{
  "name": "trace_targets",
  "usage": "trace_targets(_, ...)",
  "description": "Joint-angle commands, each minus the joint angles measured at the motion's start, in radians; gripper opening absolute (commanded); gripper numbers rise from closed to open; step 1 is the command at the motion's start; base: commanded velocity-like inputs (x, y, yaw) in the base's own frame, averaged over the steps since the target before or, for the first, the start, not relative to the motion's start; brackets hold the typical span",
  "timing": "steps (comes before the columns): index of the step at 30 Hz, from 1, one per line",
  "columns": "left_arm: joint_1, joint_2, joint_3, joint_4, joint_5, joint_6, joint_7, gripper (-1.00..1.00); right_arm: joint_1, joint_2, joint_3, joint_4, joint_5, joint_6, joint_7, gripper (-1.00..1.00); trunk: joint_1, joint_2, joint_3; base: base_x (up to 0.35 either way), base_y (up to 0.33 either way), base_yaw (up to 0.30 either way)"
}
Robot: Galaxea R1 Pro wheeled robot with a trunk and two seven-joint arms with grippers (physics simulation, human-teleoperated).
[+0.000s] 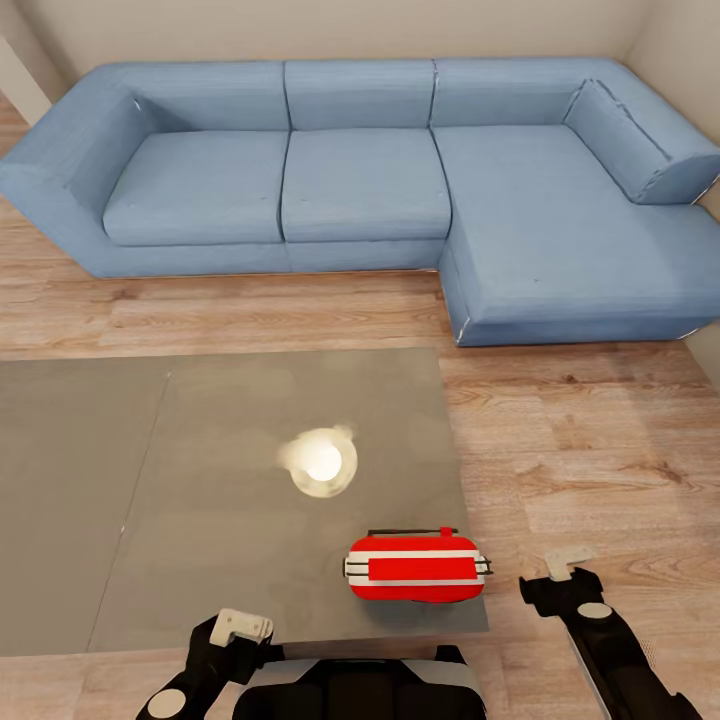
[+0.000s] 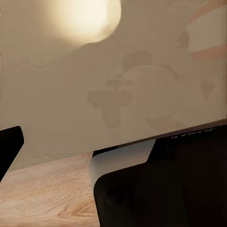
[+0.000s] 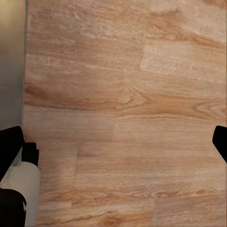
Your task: Turn on the radio receiver that's on the table in the living room.
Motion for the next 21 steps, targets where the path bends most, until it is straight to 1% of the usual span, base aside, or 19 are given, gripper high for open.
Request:
trace_targets(1, 0.000, 0.000, 0.000, 0.000, 0.000, 0.000, 0.000, 1.00, 0.000, 0.002, 0.006, -0.006, 0.006, 0.000, 0.006, 1.00, 0.000, 0.000, 0.000, 0.000, 0.000, 0.000)
trace_targets(3, 0.000, 0.001, 0.000, 0.000, 0.001, -0.001, 0.000, 1.00, 0.000, -0.001, -0.006, -0.017, -0.001, -0.009, 0.017, 1.00, 0.000, 0.000, 0.000, 0.000, 0.000, 0.000)
trace_targets(7, 0.000, 0.001, 0.000, 0.000, 0.000, -0.001, 0.000, 1.00, -0.001, -0.003, -0.028, -0.039, -0.023, -0.011, -0.001, 1.00, 0.000, 0.000, 0.000, 0.000, 0.000, 0.000)
trace_targets(9, 0.000, 0.001, 0.000, 0.000, 0.000, -0.001, 0.000, 1.00, -0.001, -0.005, -0.038, -0.051, -0.033, -0.009, 0.010, 1.00, 0.000, 0.000, 0.000, 0.000, 0.000, 0.000)
trace_targets(12, 0.000, 0.001, 0.000, 0.000, 0.000, -0.001, 0.000, 1.00, -0.001, -0.007, -0.041, -0.068, -0.046, -0.007, 0.027, 1.00, 0.000, 0.000, 0.000, 0.000, 0.000, 0.000)
trace_targets(16, 0.000, 0.001, 0.000, 0.000, 0.000, -0.001, 0.000, 1.00, -0.001, -0.023, -0.039, -0.090, -0.036, -0.001, 0.049, 1.00, 0.000, 0.000, 0.000, 0.000, 0.000, 0.000)
trace_targets(21, 0.000, 0.001, 0.000, 0.000, 0.000, -0.001, 0.000, 1.00, -0.001, -0.051, -0.036, -0.118, -0.033, 0.022, 0.077, 1.00, 0.000, 0.000, 0.000, 0.000, 0.000, 0.000)
